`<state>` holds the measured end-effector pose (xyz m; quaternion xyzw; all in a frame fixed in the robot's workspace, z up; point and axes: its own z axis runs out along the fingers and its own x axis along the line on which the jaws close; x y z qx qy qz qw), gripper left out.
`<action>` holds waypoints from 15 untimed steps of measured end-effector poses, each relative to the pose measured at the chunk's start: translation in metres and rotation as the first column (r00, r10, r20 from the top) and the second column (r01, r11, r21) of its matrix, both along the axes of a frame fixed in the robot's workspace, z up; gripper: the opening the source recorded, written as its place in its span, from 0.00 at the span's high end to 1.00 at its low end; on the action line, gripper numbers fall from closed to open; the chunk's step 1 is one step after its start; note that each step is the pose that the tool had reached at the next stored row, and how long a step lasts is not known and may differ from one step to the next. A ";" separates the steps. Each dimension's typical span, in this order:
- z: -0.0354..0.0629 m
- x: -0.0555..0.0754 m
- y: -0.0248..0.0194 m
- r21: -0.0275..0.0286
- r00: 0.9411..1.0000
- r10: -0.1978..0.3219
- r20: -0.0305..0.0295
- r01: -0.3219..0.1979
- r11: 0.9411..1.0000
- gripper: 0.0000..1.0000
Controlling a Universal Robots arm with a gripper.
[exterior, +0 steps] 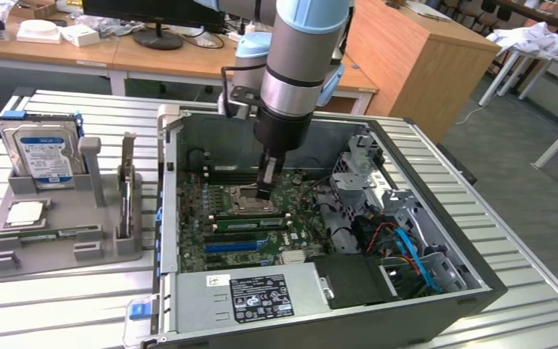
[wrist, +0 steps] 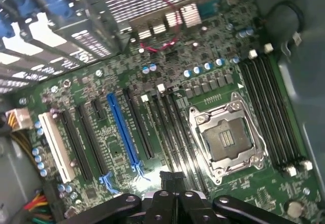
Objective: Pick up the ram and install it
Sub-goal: 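Press down the ram until it locks into place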
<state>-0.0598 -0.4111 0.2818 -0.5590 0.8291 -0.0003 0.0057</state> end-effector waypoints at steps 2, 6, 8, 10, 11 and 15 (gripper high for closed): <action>0.0000 0.000 0.0000 0.000 0.999 -0.033 0.000 0.033 0.999 0.90; 0.0000 0.000 0.0000 0.000 0.995 -0.102 0.000 0.102 0.995 0.90; 0.0000 0.000 0.0000 0.000 0.990 -0.138 0.000 0.138 0.990 0.90; 0.0000 0.000 0.0000 0.000 0.985 -0.174 0.000 0.174 0.985 0.90; 0.0000 0.000 0.0000 0.000 0.982 -0.191 0.000 0.191 0.982 0.90; 0.0000 0.000 0.0000 0.000 0.965 -0.263 0.000 0.263 0.965 0.90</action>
